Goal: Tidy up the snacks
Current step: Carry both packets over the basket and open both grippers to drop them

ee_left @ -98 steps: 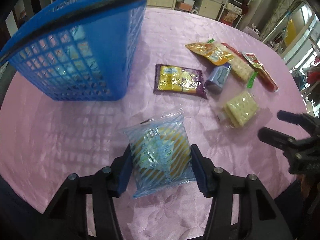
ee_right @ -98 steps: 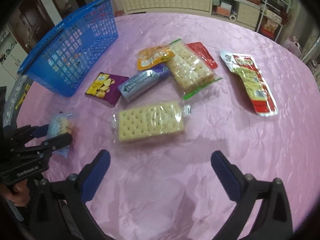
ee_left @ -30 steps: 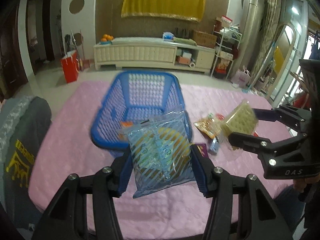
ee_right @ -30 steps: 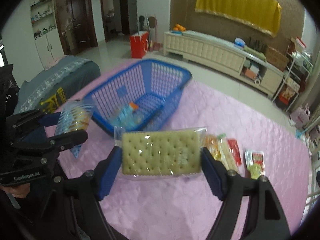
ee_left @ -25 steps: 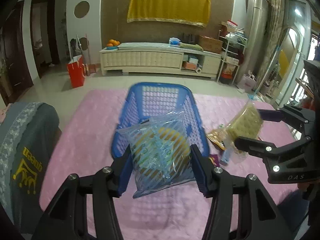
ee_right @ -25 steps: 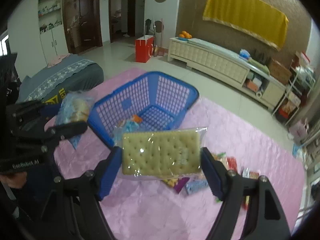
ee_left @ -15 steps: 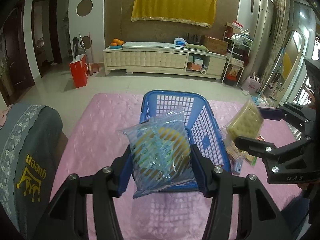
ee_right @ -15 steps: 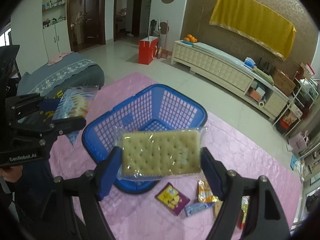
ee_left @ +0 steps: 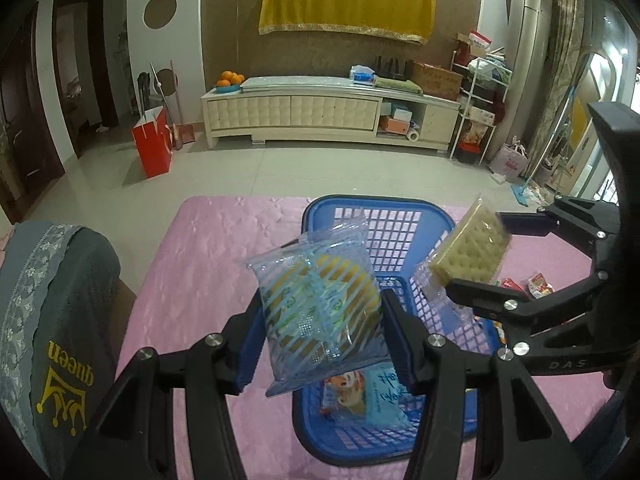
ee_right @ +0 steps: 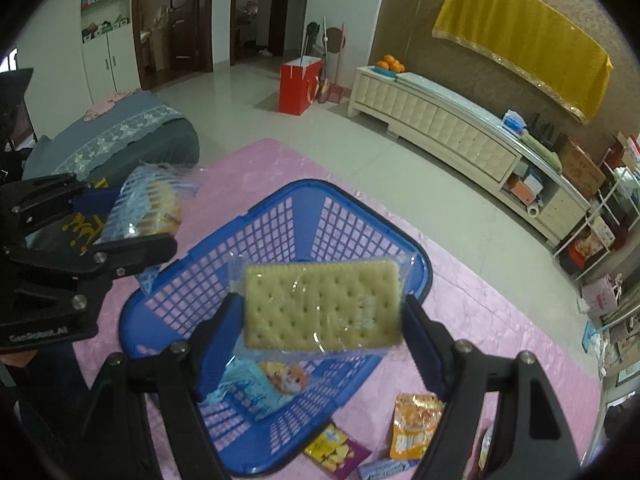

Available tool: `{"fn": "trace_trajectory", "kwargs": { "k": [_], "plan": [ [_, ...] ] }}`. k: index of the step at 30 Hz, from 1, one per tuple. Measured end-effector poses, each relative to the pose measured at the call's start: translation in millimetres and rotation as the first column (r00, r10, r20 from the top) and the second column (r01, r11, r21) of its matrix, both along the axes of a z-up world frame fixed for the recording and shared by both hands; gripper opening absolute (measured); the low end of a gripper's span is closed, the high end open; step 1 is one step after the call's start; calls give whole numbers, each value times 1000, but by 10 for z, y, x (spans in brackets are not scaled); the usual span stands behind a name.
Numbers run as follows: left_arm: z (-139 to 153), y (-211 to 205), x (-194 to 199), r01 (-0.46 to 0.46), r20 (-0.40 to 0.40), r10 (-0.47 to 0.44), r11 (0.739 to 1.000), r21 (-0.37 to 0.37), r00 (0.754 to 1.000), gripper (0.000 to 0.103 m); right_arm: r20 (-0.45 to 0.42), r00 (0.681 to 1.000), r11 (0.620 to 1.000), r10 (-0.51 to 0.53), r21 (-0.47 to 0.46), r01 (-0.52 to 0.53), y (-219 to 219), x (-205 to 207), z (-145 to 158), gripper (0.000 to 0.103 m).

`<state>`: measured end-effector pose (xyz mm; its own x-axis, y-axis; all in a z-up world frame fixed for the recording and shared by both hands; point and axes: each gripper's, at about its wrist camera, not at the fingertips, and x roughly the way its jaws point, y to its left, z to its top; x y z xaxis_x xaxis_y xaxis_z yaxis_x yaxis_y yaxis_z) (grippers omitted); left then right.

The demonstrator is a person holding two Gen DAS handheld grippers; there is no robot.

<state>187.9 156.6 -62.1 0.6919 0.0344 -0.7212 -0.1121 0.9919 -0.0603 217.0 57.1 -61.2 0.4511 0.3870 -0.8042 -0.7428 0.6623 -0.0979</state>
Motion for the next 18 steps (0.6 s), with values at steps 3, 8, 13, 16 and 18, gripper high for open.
{"fn": "trace_trajectory", "kwargs": {
  "k": [3, 8, 13, 16, 18],
  "plan": [
    [-66, 38, 53, -6, -10, 6, 1000, -2, 1000, 52, -14, 1000, 1000, 1, -31, -1, 41, 96, -132, 81],
    [-139, 64, 90, -11, -28, 11, 1000, -4, 1000, 52, -15, 1000, 997, 6, -77, -7, 85, 207, -308, 81],
    [-165, 63, 104, -11, -39, 11, 1000, 1, 999, 52, -19, 1000, 995, 13, -94, -15, 111, 249, -384, 82],
    [-161, 43, 100, -11, -41, 11, 1000, 1, 999, 52, -20, 1000, 994, 20, -103, -22, 108, 239, -400, 85],
    [-168, 39, 93, -10, -45, 10, 1000, 0, 999, 52, -3, 1000, 991, 14, -134, -14, 99, 245, -429, 88]
  ]
}}
